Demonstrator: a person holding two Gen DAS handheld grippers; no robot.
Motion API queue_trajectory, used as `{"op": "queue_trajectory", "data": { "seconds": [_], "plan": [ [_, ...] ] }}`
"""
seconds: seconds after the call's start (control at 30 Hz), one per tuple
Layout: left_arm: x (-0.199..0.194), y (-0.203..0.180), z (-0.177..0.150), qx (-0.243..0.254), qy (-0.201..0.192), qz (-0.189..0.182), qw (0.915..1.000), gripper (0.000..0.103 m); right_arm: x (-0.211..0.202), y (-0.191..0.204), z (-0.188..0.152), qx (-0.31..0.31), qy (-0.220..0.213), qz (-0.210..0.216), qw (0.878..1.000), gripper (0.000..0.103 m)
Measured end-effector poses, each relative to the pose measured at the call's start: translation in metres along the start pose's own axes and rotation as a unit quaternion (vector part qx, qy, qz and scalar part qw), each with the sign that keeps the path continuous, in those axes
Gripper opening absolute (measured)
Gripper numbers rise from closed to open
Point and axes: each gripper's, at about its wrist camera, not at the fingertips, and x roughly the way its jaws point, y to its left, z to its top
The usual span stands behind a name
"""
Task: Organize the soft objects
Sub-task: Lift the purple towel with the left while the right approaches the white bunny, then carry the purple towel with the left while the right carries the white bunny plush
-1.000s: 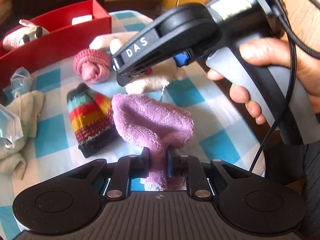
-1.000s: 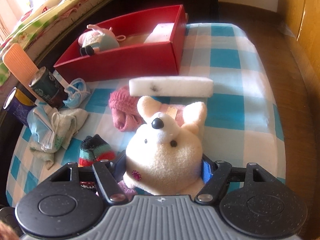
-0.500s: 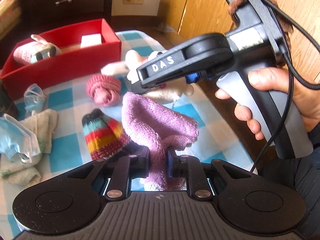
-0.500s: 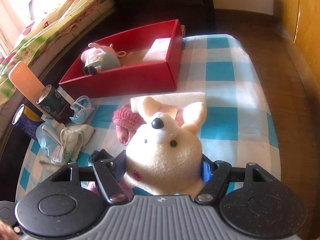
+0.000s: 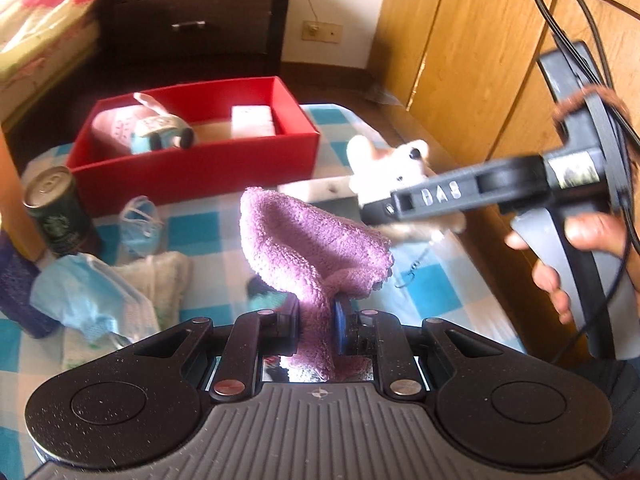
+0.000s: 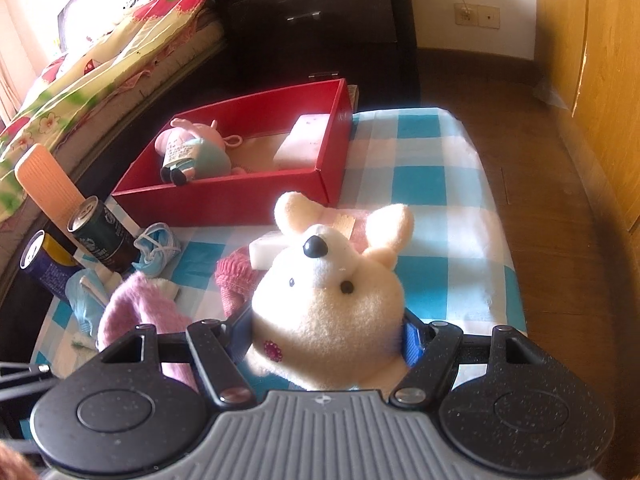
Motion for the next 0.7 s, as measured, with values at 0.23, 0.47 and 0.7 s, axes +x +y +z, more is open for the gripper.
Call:
{"op": "queue_trajectory", "data": {
  "seconds": [0.23, 0.47, 0.7],
  "plan": [
    [0.004, 0.013, 0.004, -0.018, 0.003, 0.023, 0.9996, 0.016, 0.005, 0.010, -0.007, -0.037, 0.016, -0.018, 0.999, 0.048],
    [0.003, 0.018, 0.009, -0.024, -0.004, 0.039, 0.9990, 0.016, 0.002, 0.017, -0.009, -0.066, 0.019, -0.028, 0.997, 0.048],
    [0.005, 0.031, 0.013, -0.038, -0.007, 0.050, 0.9980, 0.016, -0.004, 0.023, -0.009, -0.092, 0.010, -0.041, 0.995, 0.048]
  ]
}}
